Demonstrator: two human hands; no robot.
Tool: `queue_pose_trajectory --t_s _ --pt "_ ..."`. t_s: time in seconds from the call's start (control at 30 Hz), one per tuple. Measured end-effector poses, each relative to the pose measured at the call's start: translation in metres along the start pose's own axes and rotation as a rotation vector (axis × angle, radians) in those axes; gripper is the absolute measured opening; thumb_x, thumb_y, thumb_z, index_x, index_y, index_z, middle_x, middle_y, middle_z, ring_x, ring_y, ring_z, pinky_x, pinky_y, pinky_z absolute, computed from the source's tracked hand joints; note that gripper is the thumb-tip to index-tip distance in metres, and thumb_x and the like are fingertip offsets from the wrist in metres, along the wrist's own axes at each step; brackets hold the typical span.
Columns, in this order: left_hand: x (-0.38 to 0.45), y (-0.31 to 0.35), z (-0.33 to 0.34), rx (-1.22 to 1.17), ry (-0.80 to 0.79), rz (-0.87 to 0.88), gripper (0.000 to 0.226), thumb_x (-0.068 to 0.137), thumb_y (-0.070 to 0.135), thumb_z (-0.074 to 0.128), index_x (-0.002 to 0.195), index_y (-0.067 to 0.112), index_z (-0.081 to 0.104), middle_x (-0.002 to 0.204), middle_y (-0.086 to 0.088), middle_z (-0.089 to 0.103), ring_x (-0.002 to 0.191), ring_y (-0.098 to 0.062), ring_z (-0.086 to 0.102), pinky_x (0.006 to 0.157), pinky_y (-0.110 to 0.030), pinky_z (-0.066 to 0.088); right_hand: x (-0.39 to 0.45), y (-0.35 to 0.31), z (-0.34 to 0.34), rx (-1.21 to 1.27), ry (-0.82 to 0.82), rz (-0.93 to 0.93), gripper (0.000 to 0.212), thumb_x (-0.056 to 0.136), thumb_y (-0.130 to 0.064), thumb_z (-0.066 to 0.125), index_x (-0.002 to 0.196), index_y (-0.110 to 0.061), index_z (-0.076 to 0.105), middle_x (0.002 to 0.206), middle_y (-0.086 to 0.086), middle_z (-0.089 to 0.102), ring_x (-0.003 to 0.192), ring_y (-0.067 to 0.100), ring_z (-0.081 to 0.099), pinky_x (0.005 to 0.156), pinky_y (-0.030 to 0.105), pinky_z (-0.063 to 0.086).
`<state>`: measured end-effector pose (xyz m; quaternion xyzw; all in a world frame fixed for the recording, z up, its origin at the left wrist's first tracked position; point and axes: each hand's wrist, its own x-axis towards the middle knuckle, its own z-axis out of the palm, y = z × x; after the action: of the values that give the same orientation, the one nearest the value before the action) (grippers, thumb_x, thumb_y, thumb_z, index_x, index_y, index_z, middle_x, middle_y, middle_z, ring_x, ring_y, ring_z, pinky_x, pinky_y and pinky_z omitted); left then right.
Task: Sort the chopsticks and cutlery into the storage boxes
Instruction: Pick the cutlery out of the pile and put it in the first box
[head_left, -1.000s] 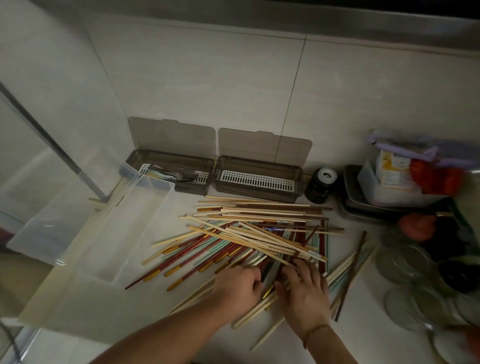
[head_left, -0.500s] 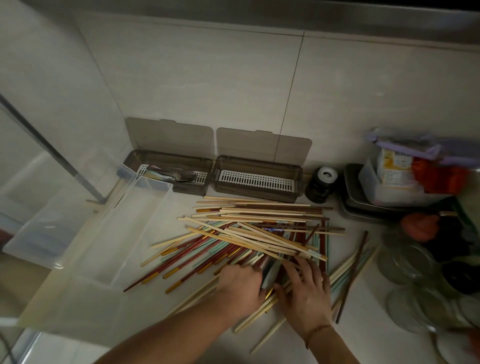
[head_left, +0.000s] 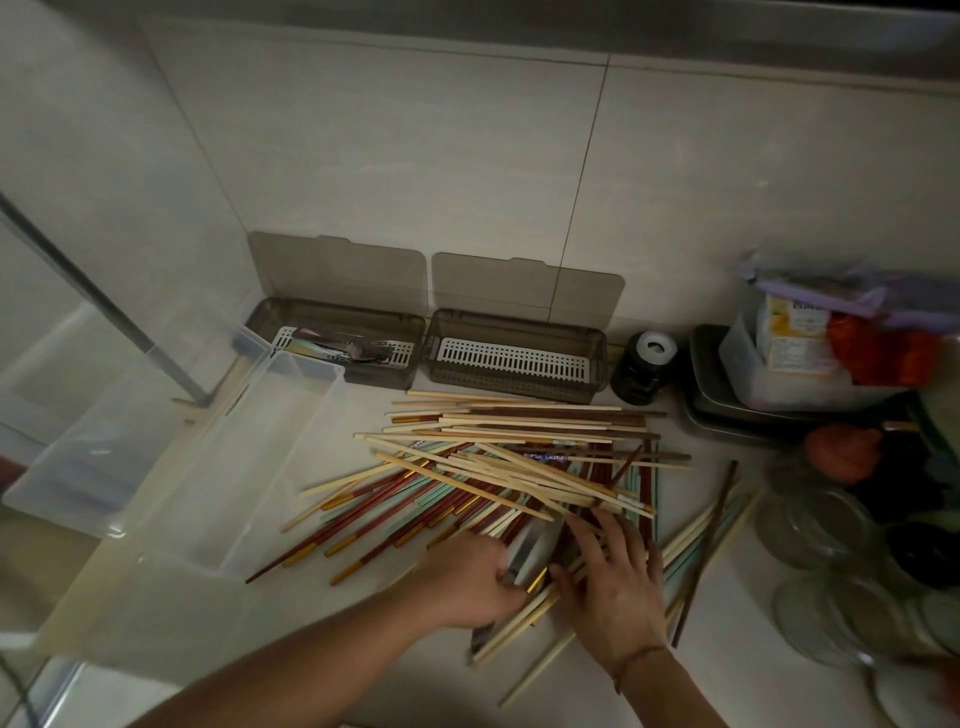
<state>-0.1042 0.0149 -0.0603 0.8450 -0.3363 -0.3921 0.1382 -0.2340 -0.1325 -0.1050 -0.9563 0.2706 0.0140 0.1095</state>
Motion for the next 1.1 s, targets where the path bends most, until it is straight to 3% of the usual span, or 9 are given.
queue_pose_trajectory --t_s 0.13,0.33,0.5,0.7,0.77,0.8,0.87,0.93,1.1 --pt "-0.016 -0.014 -0.011 -0.470 -0.248 -0.095 0.008 0.094 0.027 0.061 0.092 0.020 0.060 0.085 0.001 0.065 0.068 -0.007 0.060 0.056 -0.020 0.044 0.001 0.001 0.000 -0.025 0.003 -0.005 0.059 0.086 -0.062 0.032 0.133 -0.030 0.049 0.137 0.005 0.050 0.129 0.035 0.043 0.102 0.061 0.037" --pt "-0.038 -0.045 -0.025 -0.632 -0.253 -0.052 0.012 0.097 0.024 0.058 0.087 0.020 0.064 0.068 0.002 0.064 0.052 -0.012 0.053 0.053 -0.027 0.039 0.002 -0.006 -0.012 0.019 0.016 -0.070 0.058 0.093 -0.061 0.022 0.131 -0.028 0.052 0.138 0.002 0.048 0.132 0.035 0.038 0.106 0.058 0.033" --pt "-0.056 -0.055 -0.058 -0.409 -0.105 0.028 0.009 0.093 0.031 0.064 0.088 0.025 0.069 0.066 0.009 0.065 0.054 -0.006 0.056 0.057 -0.023 0.047 0.013 -0.037 -0.034 0.231 0.035 -0.432 0.038 0.097 -0.049 0.035 0.118 -0.033 0.062 0.124 -0.016 0.061 0.124 0.019 0.048 0.098 0.047 0.045" --pt "-0.075 -0.050 -0.112 -0.050 -0.022 0.162 0.007 0.084 0.035 0.073 0.090 0.034 0.075 0.057 0.029 0.059 0.054 0.008 0.052 0.056 -0.019 0.038 0.024 -0.100 -0.060 0.489 -0.384 -0.564 0.024 0.086 -0.058 0.052 0.108 -0.050 0.059 0.081 -0.010 0.066 0.077 0.004 0.055 0.072 0.027 0.043" --pt "-0.077 -0.055 -0.126 -0.013 0.057 0.176 0.010 0.080 0.039 0.076 0.090 0.036 0.074 0.065 0.027 0.062 0.062 0.008 0.056 0.062 -0.021 0.045 0.026 -0.118 -0.063 0.672 -0.433 -0.464 0.012 0.084 -0.039 0.066 0.088 -0.049 0.068 0.068 -0.012 0.062 0.066 0.000 0.052 0.064 0.022 0.041" --pt "-0.077 -0.059 -0.131 -0.051 0.154 0.181 0.016 0.078 0.043 0.076 0.094 0.038 0.072 0.080 0.027 0.064 0.076 0.010 0.058 0.072 -0.022 0.050 0.030 -0.124 -0.065 0.781 -0.452 -0.367 0.022 0.084 -0.024 0.071 0.077 -0.046 0.072 0.064 -0.014 0.063 0.063 -0.003 0.052 0.063 0.020 0.041" --pt "-0.071 -0.074 -0.135 -0.144 0.524 0.179 0.041 0.080 0.053 0.070 0.117 0.038 0.062 0.121 0.022 0.053 0.113 0.007 0.047 0.098 -0.020 0.043 0.043 -0.134 -0.067 0.971 -0.497 -0.151 0.033 0.084 -0.005 0.070 0.065 -0.031 0.075 0.061 -0.010 0.067 0.060 0.001 0.057 0.063 0.023 0.045" --pt "-0.067 -0.083 -0.133 -0.189 0.902 0.160 0.050 0.085 0.055 0.061 0.127 0.028 0.055 0.129 0.015 0.045 0.120 0.001 0.041 0.099 -0.015 0.035 0.060 -0.149 -0.076 1.077 -0.479 -0.021 0.021 0.087 -0.006 0.067 0.069 -0.014 0.073 0.057 -0.002 0.064 0.051 0.011 0.058 0.056 0.028 0.047" --pt "-0.060 -0.090 -0.126 -0.518 0.719 0.229 0.014 0.091 0.028 0.066 0.105 0.026 0.066 0.094 0.018 0.068 0.092 0.004 0.065 0.080 -0.014 0.049 0.106 -0.206 -0.100 1.405 -0.347 0.197 0.007 0.088 -0.004 0.063 0.087 0.003 0.062 0.072 0.019 0.068 0.058 0.023 0.064 0.058 0.030 0.056"
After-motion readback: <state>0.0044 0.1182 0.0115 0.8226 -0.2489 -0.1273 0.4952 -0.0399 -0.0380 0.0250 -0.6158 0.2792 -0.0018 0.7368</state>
